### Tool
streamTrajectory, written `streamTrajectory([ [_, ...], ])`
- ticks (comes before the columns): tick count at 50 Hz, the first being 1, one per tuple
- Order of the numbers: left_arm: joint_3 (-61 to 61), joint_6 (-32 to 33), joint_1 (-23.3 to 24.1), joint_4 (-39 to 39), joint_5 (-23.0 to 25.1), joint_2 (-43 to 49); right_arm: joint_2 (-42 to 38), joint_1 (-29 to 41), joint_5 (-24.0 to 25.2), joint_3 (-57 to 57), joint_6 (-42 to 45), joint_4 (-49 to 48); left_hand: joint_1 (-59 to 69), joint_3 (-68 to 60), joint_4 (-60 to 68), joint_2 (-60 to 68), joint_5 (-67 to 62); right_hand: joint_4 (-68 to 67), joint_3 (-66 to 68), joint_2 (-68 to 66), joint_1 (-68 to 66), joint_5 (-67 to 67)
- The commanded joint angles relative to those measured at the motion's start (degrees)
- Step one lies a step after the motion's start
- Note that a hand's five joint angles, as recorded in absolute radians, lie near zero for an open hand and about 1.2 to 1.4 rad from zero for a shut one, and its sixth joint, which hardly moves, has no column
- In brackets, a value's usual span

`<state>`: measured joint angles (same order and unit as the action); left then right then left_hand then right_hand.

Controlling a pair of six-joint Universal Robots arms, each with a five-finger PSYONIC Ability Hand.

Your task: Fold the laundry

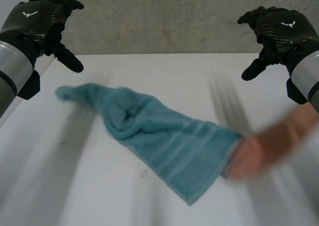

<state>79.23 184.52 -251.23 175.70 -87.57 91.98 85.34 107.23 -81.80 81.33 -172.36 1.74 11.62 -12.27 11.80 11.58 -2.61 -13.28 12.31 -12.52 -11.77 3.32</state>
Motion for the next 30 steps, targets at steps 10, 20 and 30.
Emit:
streamTrajectory([
  [10, -0.1, 0.7, 0.0, 0.3, 0.2, 1.1, -0.1, 0.1, 3.1, 0.5, 0.3, 0.1, -0.6, 1.2, -0.7, -0.5, 1.6, 3.3, -2.3, 2.5, 1.8, -3.3],
  [20, -1.4, 9.6, -1.2, 0.3, 0.4, 8.6, -1.0, 0.8, 3.4, 0.2, 8.0, 9.2, 0.9, -0.3, 0.8, 1.0, 0.0, 3.3, -2.3, 2.5, 1.8, -3.3],
  [30, -2.7, 18.2, -2.4, 0.3, 4.0, 19.9, -4.5, 9.0, 3.5, 7.4, 1.7, 13.1, 4.5, -3.8, 4.3, 4.5, -3.5, 1.2, -0.2, 0.4, -0.3, -1.2],
])
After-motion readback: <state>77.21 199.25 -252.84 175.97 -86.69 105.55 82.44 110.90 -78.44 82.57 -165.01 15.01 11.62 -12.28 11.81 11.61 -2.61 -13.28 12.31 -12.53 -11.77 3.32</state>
